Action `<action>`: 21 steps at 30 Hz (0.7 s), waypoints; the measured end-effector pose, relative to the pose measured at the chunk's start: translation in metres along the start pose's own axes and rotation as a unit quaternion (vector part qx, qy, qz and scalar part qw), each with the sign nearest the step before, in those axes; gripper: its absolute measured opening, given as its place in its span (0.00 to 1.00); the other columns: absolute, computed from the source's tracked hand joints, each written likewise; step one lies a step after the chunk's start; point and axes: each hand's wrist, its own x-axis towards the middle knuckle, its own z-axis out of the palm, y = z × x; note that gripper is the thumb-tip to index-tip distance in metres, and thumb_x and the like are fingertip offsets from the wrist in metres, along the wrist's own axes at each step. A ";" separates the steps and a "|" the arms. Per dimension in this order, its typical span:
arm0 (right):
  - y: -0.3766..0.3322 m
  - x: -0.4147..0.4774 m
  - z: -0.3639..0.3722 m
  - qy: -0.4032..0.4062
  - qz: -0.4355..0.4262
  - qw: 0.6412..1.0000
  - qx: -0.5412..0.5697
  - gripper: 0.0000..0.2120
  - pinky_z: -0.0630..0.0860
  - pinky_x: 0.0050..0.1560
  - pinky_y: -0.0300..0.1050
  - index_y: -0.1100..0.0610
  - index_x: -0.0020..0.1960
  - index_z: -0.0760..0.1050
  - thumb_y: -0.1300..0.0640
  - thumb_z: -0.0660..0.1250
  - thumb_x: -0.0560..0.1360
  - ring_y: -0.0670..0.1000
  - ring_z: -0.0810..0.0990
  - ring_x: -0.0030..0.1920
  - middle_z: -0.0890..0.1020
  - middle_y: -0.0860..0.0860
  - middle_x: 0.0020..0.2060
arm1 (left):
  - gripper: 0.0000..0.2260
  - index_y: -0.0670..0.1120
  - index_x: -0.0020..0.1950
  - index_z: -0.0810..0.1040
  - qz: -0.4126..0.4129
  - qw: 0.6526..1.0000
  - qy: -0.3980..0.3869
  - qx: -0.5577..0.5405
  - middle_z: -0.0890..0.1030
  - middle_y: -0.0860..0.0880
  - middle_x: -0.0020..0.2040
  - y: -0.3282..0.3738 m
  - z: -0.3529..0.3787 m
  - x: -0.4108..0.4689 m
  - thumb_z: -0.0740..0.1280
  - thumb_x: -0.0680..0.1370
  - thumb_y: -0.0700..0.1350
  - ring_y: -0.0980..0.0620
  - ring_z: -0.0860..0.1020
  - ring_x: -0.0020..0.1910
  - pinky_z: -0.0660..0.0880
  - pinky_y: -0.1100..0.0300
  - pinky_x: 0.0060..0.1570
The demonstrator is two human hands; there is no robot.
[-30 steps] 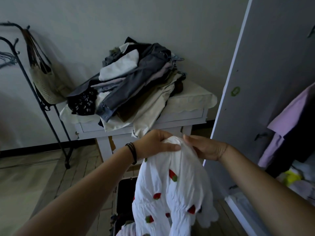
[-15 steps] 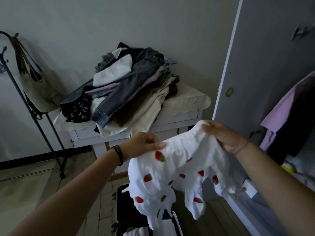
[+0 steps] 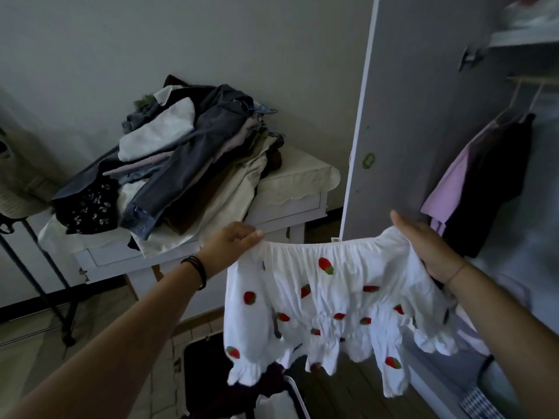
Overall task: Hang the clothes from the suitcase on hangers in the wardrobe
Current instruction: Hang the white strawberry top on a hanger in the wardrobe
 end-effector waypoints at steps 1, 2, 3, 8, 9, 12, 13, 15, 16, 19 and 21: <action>0.004 0.003 -0.008 0.009 0.004 1.000 0.013 0.30 0.63 0.71 0.47 0.52 0.56 0.75 0.30 0.65 0.66 0.47 0.73 0.62 0.78 0.50 0.59 | 0.22 0.38 0.50 0.79 -0.005 1.000 -0.007 -0.010 0.79 0.42 0.48 0.003 0.007 0.005 0.61 0.79 0.57 0.44 0.77 0.46 0.74 0.54 0.49; 0.007 0.006 -0.017 0.021 0.005 0.999 0.027 0.22 0.63 0.71 0.47 0.52 0.54 0.75 0.36 0.64 0.71 0.48 0.73 0.62 0.79 0.49 0.58 | 0.23 0.38 0.48 0.79 -0.013 1.000 -0.018 -0.017 0.79 0.39 0.45 0.007 0.014 0.011 0.60 0.78 0.59 0.41 0.77 0.43 0.75 0.51 0.47; 0.010 0.009 -0.026 0.026 0.011 0.999 0.036 0.16 0.64 0.70 0.49 0.52 0.53 0.75 0.41 0.64 0.74 0.48 0.74 0.62 0.79 0.48 0.56 | 0.24 0.38 0.44 0.76 -0.018 0.999 -0.029 -0.019 0.76 0.39 0.39 0.011 0.022 0.017 0.60 0.78 0.60 0.41 0.75 0.38 0.74 0.52 0.41; 0.016 0.028 -0.071 0.022 0.073 0.993 0.094 0.25 0.75 0.49 0.43 0.50 0.36 0.74 0.29 0.73 0.57 0.46 0.78 0.41 0.78 0.45 0.34 | 0.18 0.46 0.34 0.68 -0.008 0.999 -0.046 -0.002 0.67 0.50 0.29 0.039 0.064 0.051 0.62 0.79 0.55 0.55 0.65 0.28 0.62 0.67 0.27; 0.016 0.032 -0.082 0.019 0.087 0.991 0.100 0.29 0.72 0.42 0.42 0.50 0.32 0.70 0.27 0.74 0.51 0.45 0.74 0.35 0.74 0.46 0.30 | 0.18 0.46 0.34 0.68 -0.006 0.999 -0.049 -0.005 0.67 0.50 0.29 0.046 0.073 0.058 0.62 0.78 0.55 0.55 0.65 0.27 0.62 0.68 0.25; 0.014 0.043 -0.113 0.019 0.091 0.990 0.104 0.30 0.65 0.36 0.44 0.50 0.28 0.65 0.28 0.74 0.51 0.47 0.67 0.29 0.67 0.47 0.25 | 0.20 0.46 0.33 0.65 -0.004 0.999 -0.044 -0.027 0.64 0.51 0.28 0.066 0.098 0.081 0.62 0.77 0.58 0.57 0.62 0.24 0.60 0.66 0.25; 0.012 0.045 -0.122 0.016 0.083 0.991 0.101 0.28 0.63 0.35 0.43 0.51 0.26 0.64 0.30 0.73 0.57 0.45 0.66 0.27 0.67 0.46 0.24 | 0.21 0.48 0.32 0.64 -0.008 0.999 -0.037 -0.038 0.63 0.52 0.27 0.073 0.106 0.089 0.62 0.77 0.59 0.58 0.61 0.23 0.59 0.66 0.25; 0.018 0.053 -0.140 0.016 0.071 0.994 0.082 0.26 0.64 0.34 0.41 0.53 0.22 0.68 0.39 0.66 0.72 0.42 0.70 0.24 0.70 0.44 0.21 | 0.22 0.49 0.29 0.63 -0.022 0.995 -0.028 -0.091 0.64 0.53 0.25 0.086 0.122 0.104 0.63 0.75 0.61 0.57 0.63 0.23 0.62 0.63 0.28; 0.019 0.057 -0.149 0.028 0.066 0.996 0.061 0.27 0.65 0.34 0.40 0.54 0.22 0.70 0.43 0.62 0.76 0.41 0.72 0.25 0.72 0.44 0.21 | 0.22 0.49 0.29 0.64 -0.035 0.989 -0.030 -0.138 0.66 0.53 0.25 0.092 0.129 0.112 0.64 0.74 0.62 0.56 0.66 0.25 0.65 0.62 0.30; 0.032 0.071 -0.183 0.060 0.006 0.992 -0.113 0.24 0.65 0.40 0.42 0.55 0.29 0.66 0.38 0.65 0.73 0.47 0.70 0.33 0.70 0.52 0.28 | 0.22 0.50 0.25 0.66 -0.042 0.976 -0.050 -0.207 0.71 0.55 0.24 0.106 0.147 0.136 0.66 0.74 0.60 0.56 0.71 0.25 0.68 0.62 0.32; 0.043 0.082 -0.208 0.043 -0.020 0.940 -0.337 0.25 0.65 0.42 0.44 0.53 0.25 0.62 0.38 0.63 0.72 0.46 0.68 0.30 0.67 0.48 0.22 | 0.24 0.49 0.24 0.65 -0.016 0.995 -0.045 -0.085 0.68 0.56 0.22 0.110 0.160 0.152 0.65 0.75 0.59 0.57 0.67 0.23 0.65 0.62 0.30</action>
